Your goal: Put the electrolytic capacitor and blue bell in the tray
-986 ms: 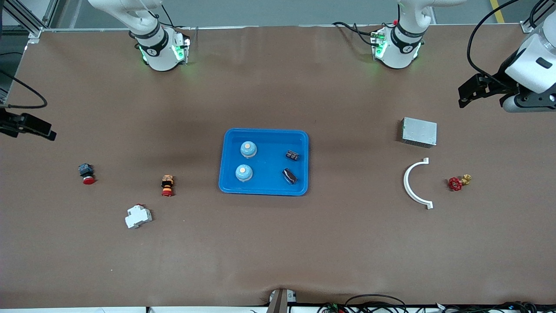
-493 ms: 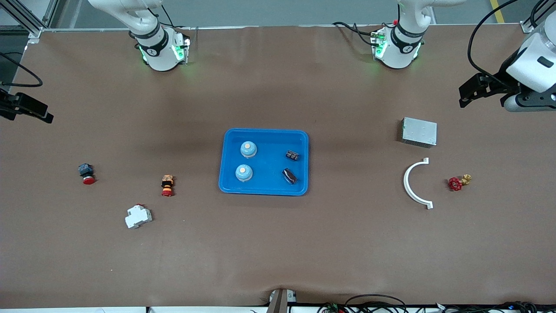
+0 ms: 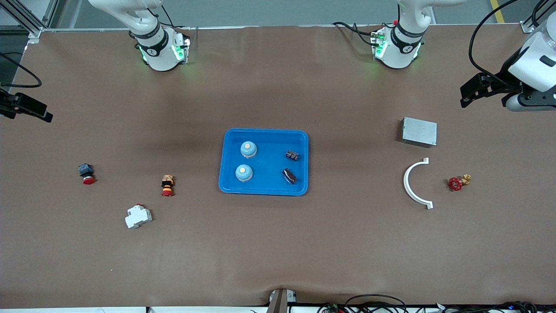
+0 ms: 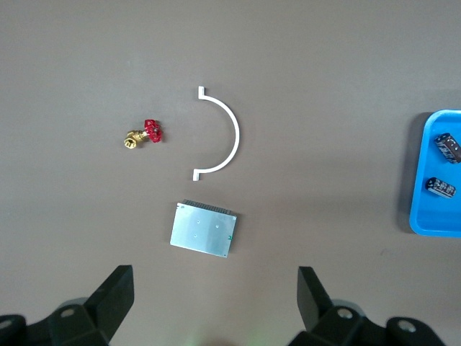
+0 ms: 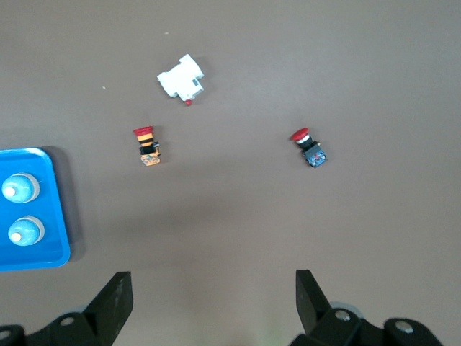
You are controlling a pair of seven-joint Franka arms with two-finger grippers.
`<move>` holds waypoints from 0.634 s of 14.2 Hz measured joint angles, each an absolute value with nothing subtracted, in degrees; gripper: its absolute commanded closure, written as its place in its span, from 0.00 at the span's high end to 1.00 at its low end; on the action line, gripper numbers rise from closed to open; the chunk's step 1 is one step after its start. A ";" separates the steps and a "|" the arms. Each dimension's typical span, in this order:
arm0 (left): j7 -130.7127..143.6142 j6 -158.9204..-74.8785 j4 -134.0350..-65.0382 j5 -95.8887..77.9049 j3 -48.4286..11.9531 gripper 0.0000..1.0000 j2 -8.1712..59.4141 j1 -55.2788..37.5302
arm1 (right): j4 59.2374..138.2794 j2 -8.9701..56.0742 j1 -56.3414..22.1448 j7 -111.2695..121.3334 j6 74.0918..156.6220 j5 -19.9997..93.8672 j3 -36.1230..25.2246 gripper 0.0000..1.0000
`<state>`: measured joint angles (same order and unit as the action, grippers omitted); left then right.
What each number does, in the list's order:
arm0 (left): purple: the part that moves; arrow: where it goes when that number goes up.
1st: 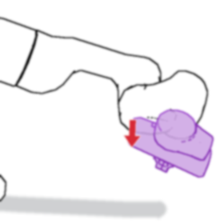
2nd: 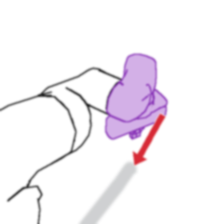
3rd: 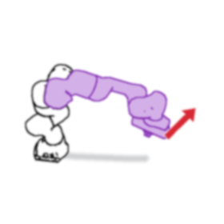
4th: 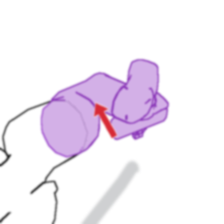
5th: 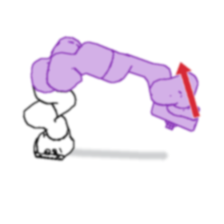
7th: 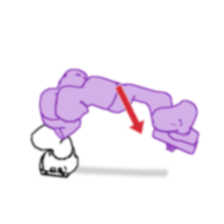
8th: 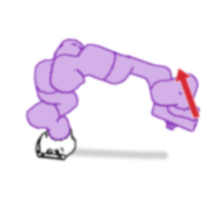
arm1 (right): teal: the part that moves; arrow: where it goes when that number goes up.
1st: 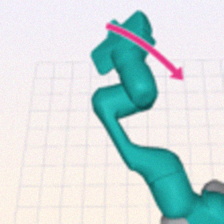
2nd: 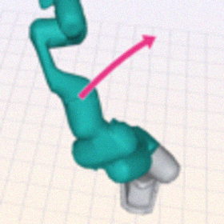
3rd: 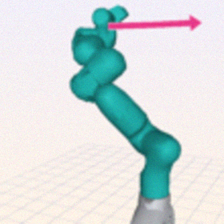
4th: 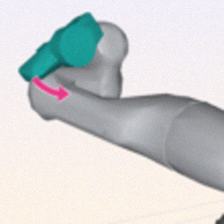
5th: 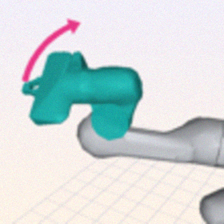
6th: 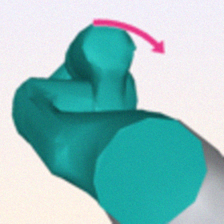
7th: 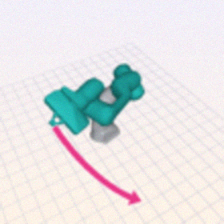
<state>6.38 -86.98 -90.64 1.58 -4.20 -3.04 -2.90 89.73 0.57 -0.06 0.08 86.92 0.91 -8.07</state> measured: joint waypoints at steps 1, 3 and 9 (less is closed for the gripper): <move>6.38 -87.00 -90.42 1.58 -4.19 1.00 -3.04 -2.89 | 89.90 0.57 0.49 0.09 86.91 0.91 -8.07 1.00; 6.38 -87.06 -89.73 1.58 -4.14 1.00 -3.04 -2.84 | 89.93 0.56 0.86 0.09 86.90 0.91 -8.06 1.00; 6.42 -87.06 -89.31 1.58 -4.09 1.00 -3.03 -2.82 | 89.93 0.52 0.86 0.09 86.91 0.91 -7.69 1.00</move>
